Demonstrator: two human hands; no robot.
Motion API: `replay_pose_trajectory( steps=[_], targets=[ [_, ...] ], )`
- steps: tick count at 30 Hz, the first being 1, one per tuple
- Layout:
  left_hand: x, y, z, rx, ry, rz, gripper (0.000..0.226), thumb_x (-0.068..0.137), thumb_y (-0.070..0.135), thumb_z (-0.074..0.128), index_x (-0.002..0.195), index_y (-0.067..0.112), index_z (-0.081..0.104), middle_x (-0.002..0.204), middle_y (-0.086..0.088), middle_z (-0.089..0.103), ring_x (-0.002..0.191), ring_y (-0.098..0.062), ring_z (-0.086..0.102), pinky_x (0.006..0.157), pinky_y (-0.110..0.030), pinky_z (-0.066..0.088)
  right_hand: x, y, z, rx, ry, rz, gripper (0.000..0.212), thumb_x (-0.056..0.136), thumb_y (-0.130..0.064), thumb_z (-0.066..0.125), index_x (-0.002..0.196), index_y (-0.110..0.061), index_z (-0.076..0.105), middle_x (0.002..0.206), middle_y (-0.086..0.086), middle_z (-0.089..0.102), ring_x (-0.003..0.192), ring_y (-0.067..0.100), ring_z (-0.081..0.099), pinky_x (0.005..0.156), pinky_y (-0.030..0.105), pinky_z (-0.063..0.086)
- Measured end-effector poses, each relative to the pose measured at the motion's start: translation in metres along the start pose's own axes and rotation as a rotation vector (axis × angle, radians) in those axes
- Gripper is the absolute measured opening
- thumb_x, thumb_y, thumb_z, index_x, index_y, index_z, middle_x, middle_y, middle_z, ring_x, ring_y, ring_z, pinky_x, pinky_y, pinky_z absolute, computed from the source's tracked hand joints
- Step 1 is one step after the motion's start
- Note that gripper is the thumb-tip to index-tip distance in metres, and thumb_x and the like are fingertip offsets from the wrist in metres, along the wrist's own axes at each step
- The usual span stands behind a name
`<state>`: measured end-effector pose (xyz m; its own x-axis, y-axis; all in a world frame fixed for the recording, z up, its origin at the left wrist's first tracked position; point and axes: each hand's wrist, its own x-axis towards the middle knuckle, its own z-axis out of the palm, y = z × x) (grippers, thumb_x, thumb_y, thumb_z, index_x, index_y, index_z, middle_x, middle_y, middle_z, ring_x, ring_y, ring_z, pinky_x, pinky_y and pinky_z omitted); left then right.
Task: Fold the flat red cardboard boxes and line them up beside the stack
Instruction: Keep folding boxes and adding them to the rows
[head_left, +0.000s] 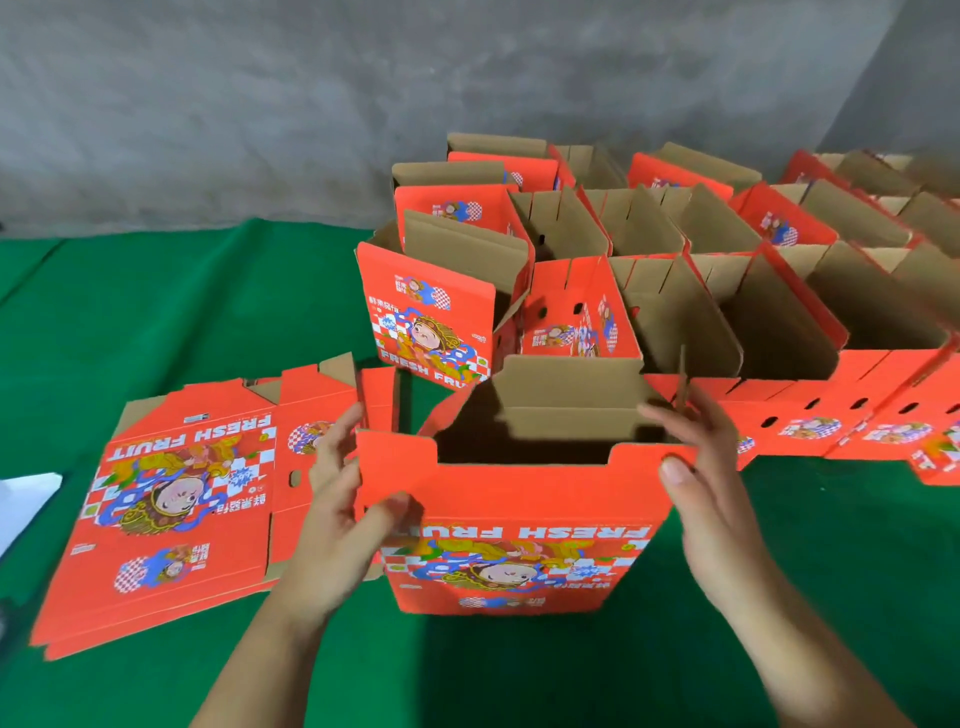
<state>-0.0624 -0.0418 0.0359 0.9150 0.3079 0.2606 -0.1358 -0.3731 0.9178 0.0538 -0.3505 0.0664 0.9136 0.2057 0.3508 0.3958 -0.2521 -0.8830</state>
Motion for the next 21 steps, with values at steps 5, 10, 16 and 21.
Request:
replay_pose_trajectory(
  steps=[5,10,16,21],
  targets=[
    [-0.004,0.005,-0.01,0.311,-0.045,0.051,0.028,0.083,0.058,0.057,0.078,0.039,0.078,0.175,0.017,-0.002,0.151,-0.002,0.004,0.113,-0.007,0.004,-0.031,0.018,-0.003,-0.193,-0.031,0.072,0.043,0.088,-0.055,0.04,0.124,-0.049,0.064,0.157,-0.009,0.034,0.151,0.014,0.018,0.126,0.042,0.014],
    [-0.017,0.011,0.014,0.215,-0.004,-0.06,0.05,0.09,0.066,0.051,0.141,0.061,0.05,0.166,0.037,-0.011,0.155,0.006,-0.017,0.123,-0.025,0.002,-0.032,0.027,-0.006,-0.057,-0.023,0.193,0.04,0.091,-0.073,0.04,0.114,-0.049,0.062,0.117,-0.02,0.062,0.115,-0.003,0.054,0.1,0.026,0.041],
    [-0.023,0.009,0.041,-0.052,0.34,-0.124,0.045,0.11,0.045,0.046,0.153,0.033,0.049,0.149,0.024,0.056,0.14,-0.019,0.055,0.121,-0.044,0.041,-0.035,0.033,0.008,0.022,0.091,0.264,0.025,0.098,-0.04,0.066,0.118,-0.04,0.051,0.108,-0.021,0.063,0.098,0.001,0.062,0.079,0.025,0.044],
    [-0.009,0.015,0.033,-0.195,0.287,-0.24,0.091,0.101,0.01,0.068,0.161,0.047,0.011,0.112,0.006,0.071,0.085,-0.029,0.075,0.06,-0.056,0.063,-0.026,0.025,0.006,0.035,0.024,0.296,0.093,0.099,-0.026,0.064,0.143,-0.076,-0.001,0.154,-0.048,0.02,0.139,-0.021,0.027,0.117,0.026,0.023]
  ],
)
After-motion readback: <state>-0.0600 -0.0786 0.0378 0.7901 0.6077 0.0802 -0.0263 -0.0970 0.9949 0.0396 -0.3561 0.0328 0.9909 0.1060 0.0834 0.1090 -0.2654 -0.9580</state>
